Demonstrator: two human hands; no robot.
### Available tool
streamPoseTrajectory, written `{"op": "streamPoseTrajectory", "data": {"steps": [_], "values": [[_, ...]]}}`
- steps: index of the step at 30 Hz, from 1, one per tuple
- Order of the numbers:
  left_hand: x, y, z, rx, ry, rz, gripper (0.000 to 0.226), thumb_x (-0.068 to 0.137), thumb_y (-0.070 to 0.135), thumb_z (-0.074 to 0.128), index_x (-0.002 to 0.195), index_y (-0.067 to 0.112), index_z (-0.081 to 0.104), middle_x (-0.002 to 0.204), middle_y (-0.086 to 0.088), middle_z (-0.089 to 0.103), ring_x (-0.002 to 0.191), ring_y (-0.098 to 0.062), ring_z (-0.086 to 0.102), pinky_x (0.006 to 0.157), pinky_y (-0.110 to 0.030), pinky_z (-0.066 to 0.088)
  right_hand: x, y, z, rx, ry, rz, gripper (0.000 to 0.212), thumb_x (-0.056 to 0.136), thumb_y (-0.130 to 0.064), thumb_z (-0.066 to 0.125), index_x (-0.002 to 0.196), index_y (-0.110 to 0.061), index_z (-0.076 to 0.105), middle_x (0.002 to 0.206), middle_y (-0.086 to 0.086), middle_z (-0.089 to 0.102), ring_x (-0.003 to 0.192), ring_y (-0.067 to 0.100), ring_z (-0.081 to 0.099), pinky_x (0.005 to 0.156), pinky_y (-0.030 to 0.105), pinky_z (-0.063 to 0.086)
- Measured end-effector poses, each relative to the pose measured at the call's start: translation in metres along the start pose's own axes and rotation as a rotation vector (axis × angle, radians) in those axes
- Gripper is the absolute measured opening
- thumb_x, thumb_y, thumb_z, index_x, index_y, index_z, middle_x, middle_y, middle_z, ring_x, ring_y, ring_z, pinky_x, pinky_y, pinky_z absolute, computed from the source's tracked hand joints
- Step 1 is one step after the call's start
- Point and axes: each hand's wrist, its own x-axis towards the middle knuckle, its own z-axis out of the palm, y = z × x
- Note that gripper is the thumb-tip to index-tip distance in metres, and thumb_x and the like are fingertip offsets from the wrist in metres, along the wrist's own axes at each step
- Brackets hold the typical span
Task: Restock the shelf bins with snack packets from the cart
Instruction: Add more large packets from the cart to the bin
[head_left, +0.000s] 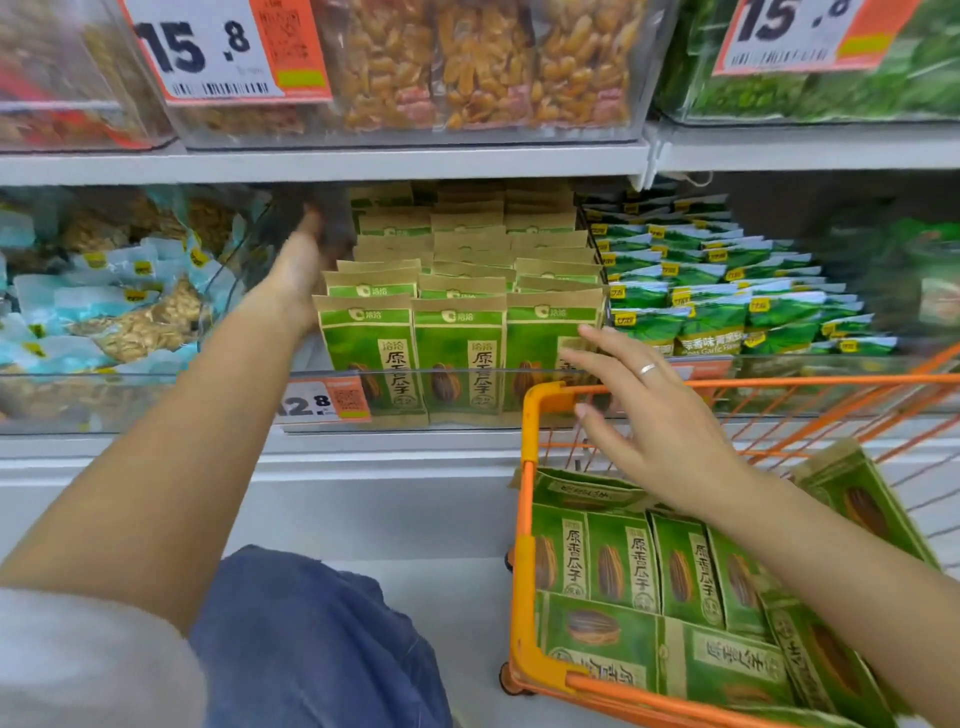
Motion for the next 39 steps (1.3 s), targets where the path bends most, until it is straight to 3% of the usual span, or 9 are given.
{"op": "streamPoseTrajectory", "data": {"steps": [5, 8, 11, 14, 17, 20, 24, 35, 39], "values": [[-0.050, -0.022, -0.020, 0.363, 0.320, 0.581, 0.012, 0.087, 0.028, 0.054, 0.085, 0.028, 0.066, 0.088, 0.004, 0.067, 0.082, -0.007, 0.067, 0.080, -0.032, 0.054, -0.038, 0.040, -0.050, -0.020, -0.125, -0.020, 0.033, 0.092, -0.041, 0.041, 0.090, -0.022, 0.069, 0.074, -0.008, 0.068, 0.067, 0.014, 0.065, 0.055, 0.030, 0.049], [-0.102, -0.069, 0.020, 0.633, 0.120, 0.825, 0.017, 0.088, 0.021, 0.051, 0.092, 0.030, 0.065, 0.095, 0.013, 0.061, 0.094, -0.005, 0.057, 0.085, -0.023, 0.045, -0.058, 0.062, -0.059, -0.385, -0.703, 0.155, 0.034, 0.096, -0.045, 0.038, 0.107, -0.023, 0.062, 0.093, -0.004, 0.070, 0.089, 0.020, 0.066, 0.065, 0.027, 0.040], [-0.125, -0.111, 0.070, 0.951, -0.287, 0.832, 0.016, 0.086, 0.034, 0.052, 0.096, 0.034, 0.064, 0.103, 0.020, 0.058, 0.104, 0.001, 0.048, 0.094, -0.006, 0.028, -0.077, 0.079, -0.062, -0.632, -1.082, 0.359, 0.025, 0.097, -0.037, 0.046, 0.104, -0.016, 0.056, 0.108, 0.006, 0.064, 0.106, 0.026, 0.060, 0.087, 0.035, 0.045], [-0.123, -0.136, 0.094, 1.021, -0.532, 0.759, 0.024, 0.085, 0.045, 0.048, 0.098, 0.035, 0.066, 0.107, 0.026, 0.056, 0.111, 0.001, 0.047, 0.096, -0.003, 0.022, -0.096, 0.094, -0.054, -0.538, -1.075, 0.505, 0.028, 0.097, -0.040, 0.047, 0.093, -0.013, 0.057, 0.102, 0.008, 0.064, 0.094, 0.024, 0.062, 0.078, 0.034, 0.052], [-0.122, -0.152, 0.101, 1.069, -0.622, 0.686, 0.036, 0.085, 0.053, 0.039, 0.100, 0.035, 0.067, 0.111, 0.024, 0.057, 0.115, 0.002, 0.048, 0.101, -0.022, 0.034, -0.109, 0.094, -0.038, -0.448, -1.164, 0.578, 0.037, 0.097, -0.043, 0.046, 0.080, -0.011, 0.055, 0.081, 0.002, 0.055, 0.077, 0.020, 0.056, 0.059, 0.028, 0.044], [-0.119, -0.154, 0.102, 1.166, -0.571, 0.690, 0.045, 0.083, 0.057, 0.030, 0.103, 0.038, 0.065, 0.113, 0.027, 0.053, 0.112, 0.007, 0.042, 0.099, -0.029, 0.037, -0.120, 0.097, -0.023, -0.390, -1.211, 0.670, 0.032, 0.094, -0.035, 0.053, 0.069, -0.016, 0.049, 0.067, -0.003, 0.053, 0.066, 0.015, 0.057, 0.061, 0.027, 0.046], [-0.121, -0.154, 0.103, 1.221, -0.559, 0.691, 0.034, 0.088, 0.049, 0.038, 0.105, 0.037, 0.065, 0.116, 0.025, 0.055, 0.114, 0.001, 0.046, 0.093, -0.031, 0.041, -0.115, 0.101, -0.024, -0.298, -1.119, 0.641, 0.015, 0.087, -0.025, 0.065, 0.091, -0.012, 0.071, 0.090, 0.002, 0.069, 0.090, 0.019, 0.065, 0.074, 0.032, 0.051], [-0.124, -0.147, 0.105, 0.920, -0.563, 0.543, 0.029, 0.084, 0.050, 0.049, 0.106, 0.038, 0.063, 0.104, 0.021, 0.064, 0.099, 0.006, 0.058, 0.086, -0.026, 0.049, -0.052, 0.063, -0.076, 0.538, -0.442, 0.614, 0.006, 0.086, -0.012, 0.070, 0.080, -0.011, 0.068, 0.051, -0.013, 0.056, 0.049, 0.005, 0.051, 0.047, 0.018, 0.044], [-0.131, -0.144, 0.107, 0.809, -0.682, 0.402, 0.049, 0.074, 0.064, 0.058, 0.115, 0.038, 0.061, 0.107, 0.021, 0.069, 0.101, 0.006, 0.062, 0.088, -0.027, 0.051, -0.032, 0.037, -0.092, 0.719, -0.274, 0.510, 0.013, 0.085, -0.002, 0.068, 0.078, -0.013, 0.067, 0.053, -0.012, 0.061, 0.047, 0.001, 0.051, 0.048, 0.016, 0.044]]}}
